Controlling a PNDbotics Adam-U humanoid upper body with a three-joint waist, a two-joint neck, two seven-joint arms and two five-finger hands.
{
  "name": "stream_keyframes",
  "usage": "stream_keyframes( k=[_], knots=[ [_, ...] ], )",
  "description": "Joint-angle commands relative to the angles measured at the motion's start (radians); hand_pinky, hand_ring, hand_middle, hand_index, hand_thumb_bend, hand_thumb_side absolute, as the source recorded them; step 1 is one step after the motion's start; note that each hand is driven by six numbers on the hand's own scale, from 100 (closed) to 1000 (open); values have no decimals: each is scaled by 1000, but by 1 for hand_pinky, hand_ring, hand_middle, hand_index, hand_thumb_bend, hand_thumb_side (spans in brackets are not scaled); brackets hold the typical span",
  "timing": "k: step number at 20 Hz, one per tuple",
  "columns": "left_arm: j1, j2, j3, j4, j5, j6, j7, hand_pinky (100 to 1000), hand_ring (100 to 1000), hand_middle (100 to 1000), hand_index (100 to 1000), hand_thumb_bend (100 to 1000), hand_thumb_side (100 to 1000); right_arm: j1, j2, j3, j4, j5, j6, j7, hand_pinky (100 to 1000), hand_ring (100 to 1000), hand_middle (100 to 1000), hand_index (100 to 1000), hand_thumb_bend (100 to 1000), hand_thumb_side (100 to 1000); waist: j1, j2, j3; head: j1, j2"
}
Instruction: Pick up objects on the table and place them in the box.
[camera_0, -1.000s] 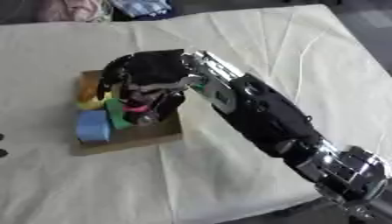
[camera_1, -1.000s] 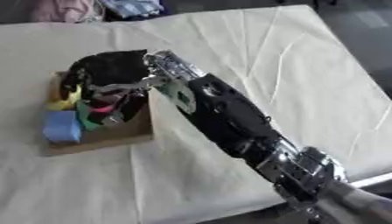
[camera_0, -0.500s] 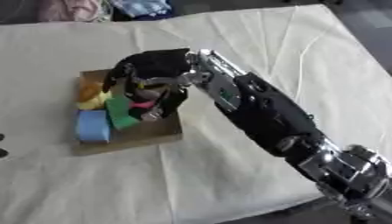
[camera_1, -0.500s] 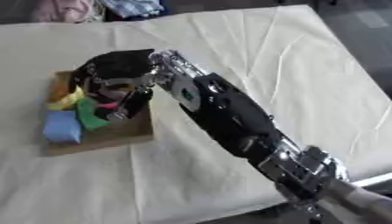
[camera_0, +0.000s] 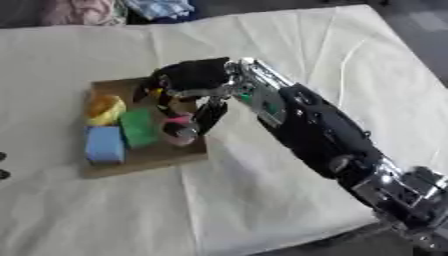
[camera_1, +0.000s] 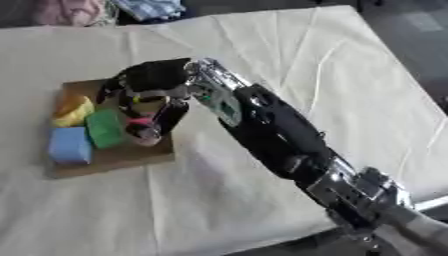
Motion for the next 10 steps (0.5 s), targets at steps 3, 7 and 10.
stream_keyframes(
  k=[3,7,10],
  knots=[
    [-3,6,3,-16,-1,0,-1,745,540,602,826,100,680,-17,-20,-19,-15,-18,-193,207,901,856,866,754,100,625,-4,-13,0,0,-2],
    [-3,5,3,-16,-1,1,-2,745,540,602,826,100,682,-22,-16,-27,-12,-31,-193,197,903,854,865,778,100,715,-5,-12,1,-1,-2],
    [-3,5,3,-16,-2,2,-1,745,541,602,825,100,681,-29,-17,-32,-10,-36,-193,193,904,855,866,784,100,699,-6,-12,2,-1,-1]
  ],
)
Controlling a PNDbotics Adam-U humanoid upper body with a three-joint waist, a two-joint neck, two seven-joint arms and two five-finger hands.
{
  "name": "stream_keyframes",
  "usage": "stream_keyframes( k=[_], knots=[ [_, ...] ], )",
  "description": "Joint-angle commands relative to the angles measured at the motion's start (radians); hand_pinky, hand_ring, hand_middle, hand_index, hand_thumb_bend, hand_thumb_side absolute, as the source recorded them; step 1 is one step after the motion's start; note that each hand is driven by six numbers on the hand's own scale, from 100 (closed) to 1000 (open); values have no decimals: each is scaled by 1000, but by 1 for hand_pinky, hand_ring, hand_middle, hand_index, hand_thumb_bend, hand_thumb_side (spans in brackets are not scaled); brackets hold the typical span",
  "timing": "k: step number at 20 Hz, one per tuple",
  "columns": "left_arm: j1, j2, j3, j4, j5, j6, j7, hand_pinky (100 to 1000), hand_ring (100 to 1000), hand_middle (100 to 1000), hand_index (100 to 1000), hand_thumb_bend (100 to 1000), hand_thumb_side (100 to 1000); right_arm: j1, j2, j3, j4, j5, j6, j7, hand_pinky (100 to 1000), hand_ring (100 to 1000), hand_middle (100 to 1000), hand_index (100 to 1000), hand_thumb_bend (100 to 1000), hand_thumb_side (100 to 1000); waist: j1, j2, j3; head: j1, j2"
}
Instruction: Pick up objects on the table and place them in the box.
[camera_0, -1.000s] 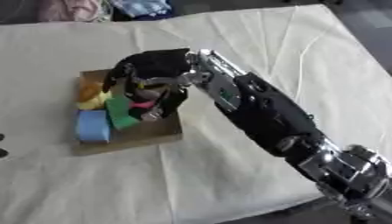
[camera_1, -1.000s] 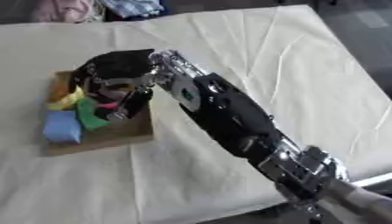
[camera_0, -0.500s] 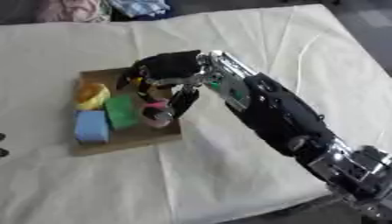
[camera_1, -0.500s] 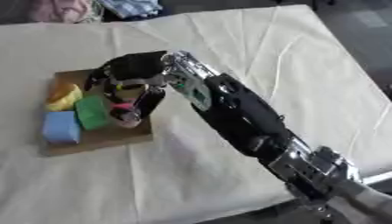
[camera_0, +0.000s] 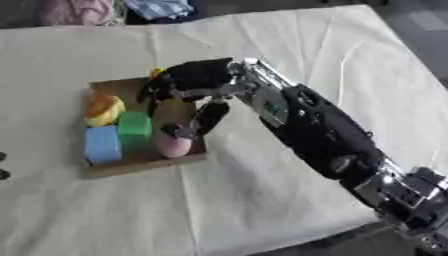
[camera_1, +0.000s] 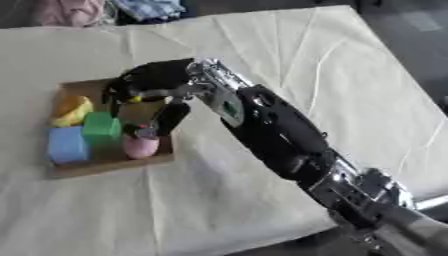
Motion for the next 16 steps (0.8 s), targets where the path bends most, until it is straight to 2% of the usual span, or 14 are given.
stream_keyframes(
  k=[1,3,7,12,16],
  knots=[
    [-3,8,3,-16,-2,1,0,745,541,602,826,100,682,-29,-16,-16,-11,-16,-196,189,904,856,867,784,100,695,-6,-12,2,-1,-1],
    [-4,8,4,-16,-1,1,1,746,541,602,825,100,682,-35,-19,-22,-14,-24,-196,189,906,857,868,787,100,674,-7,-12,2,1,-1],
    [-4,8,5,-16,-1,2,2,746,541,602,825,100,681,-45,-37,-62,-33,-88,-196,190,911,855,867,790,100,534,-8,-12,-1,5,0],
    [-2,7,8,-16,-2,3,5,746,541,602,825,100,683,-28,-84,-154,-64,-242,-196,241,917,854,866,808,100,235,-7,-11,-7,14,1],
    [-3,5,9,-16,-4,4,7,746,542,602,825,100,682,7,-114,-239,-93,-392,-196,276,912,833,848,836,100,202,-6,-10,-13,27,1]
  ],
)
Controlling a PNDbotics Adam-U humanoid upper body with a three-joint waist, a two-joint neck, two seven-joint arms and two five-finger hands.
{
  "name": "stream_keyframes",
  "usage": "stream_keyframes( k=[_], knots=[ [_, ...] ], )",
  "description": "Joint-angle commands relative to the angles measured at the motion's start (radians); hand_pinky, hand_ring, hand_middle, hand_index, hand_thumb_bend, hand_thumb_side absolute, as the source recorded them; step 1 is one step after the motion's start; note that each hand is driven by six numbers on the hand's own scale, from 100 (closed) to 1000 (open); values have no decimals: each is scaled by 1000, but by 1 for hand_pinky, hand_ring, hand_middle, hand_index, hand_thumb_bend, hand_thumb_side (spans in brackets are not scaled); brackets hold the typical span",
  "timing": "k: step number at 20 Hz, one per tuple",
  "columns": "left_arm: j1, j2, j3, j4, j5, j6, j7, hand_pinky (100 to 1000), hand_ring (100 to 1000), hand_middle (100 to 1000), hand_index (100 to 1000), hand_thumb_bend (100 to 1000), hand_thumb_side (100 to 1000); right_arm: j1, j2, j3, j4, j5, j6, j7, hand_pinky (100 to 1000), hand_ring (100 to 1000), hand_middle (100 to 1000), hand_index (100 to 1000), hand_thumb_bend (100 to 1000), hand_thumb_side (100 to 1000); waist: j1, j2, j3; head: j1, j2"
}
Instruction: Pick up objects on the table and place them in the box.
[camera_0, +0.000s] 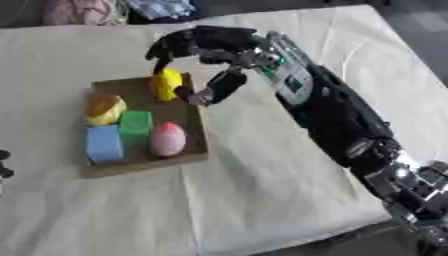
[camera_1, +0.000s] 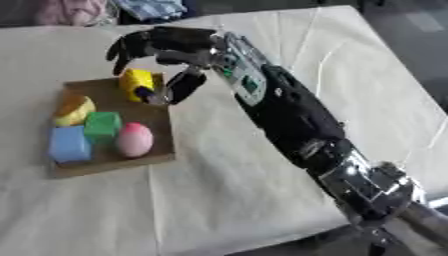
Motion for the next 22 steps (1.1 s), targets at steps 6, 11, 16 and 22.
stream_keyframes(
  k=[6,11,16,22],
  knots=[
    [-1,0,11,-16,-5,1,7,747,547,606,825,100,682,73,-51,-161,-77,-273,-201,246,904,804,827,863,100,207,2,-8,-9,39,4],
    [0,-4,13,-16,-5,2,9,747,553,613,825,100,683,155,-32,-235,-144,-382,-87,233,894,778,809,876,100,258,8,-7,-13,80,5],
    [-2,-8,14,-16,-5,1,12,748,559,621,824,100,686,227,-14,-286,-199,-488,52,217,891,763,795,884,100,354,12,-5,-15,125,5],
    [-2,-13,14,-16,-3,5,16,747,564,628,823,100,690,300,12,-328,-246,-621,196,203,893,755,798,887,100,451,15,-3,-19,167,5]
  ],
)
